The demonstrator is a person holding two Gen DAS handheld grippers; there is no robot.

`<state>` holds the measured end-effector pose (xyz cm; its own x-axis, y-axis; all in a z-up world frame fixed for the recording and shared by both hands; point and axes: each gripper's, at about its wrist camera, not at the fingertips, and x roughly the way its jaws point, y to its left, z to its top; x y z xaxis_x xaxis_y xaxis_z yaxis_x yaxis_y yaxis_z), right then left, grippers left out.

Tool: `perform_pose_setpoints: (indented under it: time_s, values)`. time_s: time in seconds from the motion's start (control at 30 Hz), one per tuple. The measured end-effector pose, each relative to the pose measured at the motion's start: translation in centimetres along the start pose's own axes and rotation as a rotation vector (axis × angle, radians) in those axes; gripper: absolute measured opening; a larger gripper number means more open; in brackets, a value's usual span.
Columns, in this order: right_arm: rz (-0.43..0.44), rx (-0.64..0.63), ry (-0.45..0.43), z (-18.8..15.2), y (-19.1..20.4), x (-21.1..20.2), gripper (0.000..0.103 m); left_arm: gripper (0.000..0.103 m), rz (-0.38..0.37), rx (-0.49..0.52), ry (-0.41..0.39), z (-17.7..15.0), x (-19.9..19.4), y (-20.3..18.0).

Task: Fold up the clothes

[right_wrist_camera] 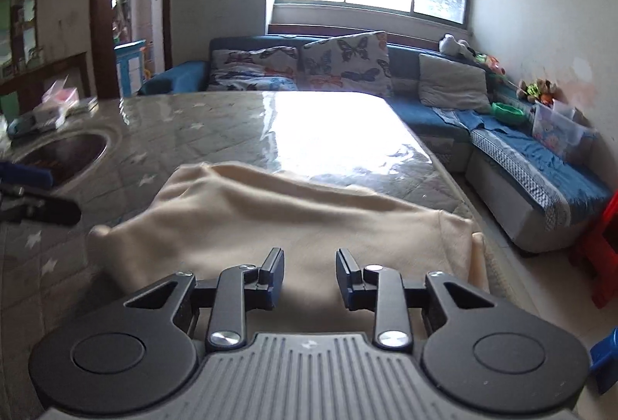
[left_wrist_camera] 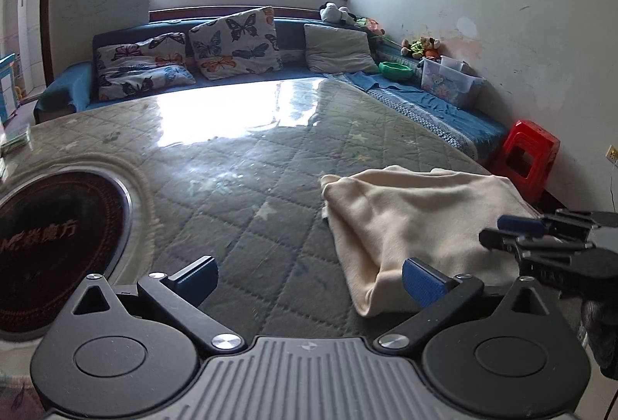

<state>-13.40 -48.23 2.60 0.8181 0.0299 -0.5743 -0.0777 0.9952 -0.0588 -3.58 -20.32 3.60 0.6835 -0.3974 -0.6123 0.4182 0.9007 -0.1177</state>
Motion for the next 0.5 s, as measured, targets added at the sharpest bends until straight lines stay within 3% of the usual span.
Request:
perform_pose_setpoints:
  time_s: [0.17, 0.5]
  values:
    - [-0.019, -0.072, -0.019, -0.5, 2.5, -1.0, 0.032, 0.103, 0.039, -0.017, -0.006, -1.3, -1.8, 1.4]
    - [0.174, -0.108, -0.061, 2.1, 8.4, 0.4, 0.033, 0.103, 0.127, -0.069, -0.040, -3.6, -5.7, 4.3]
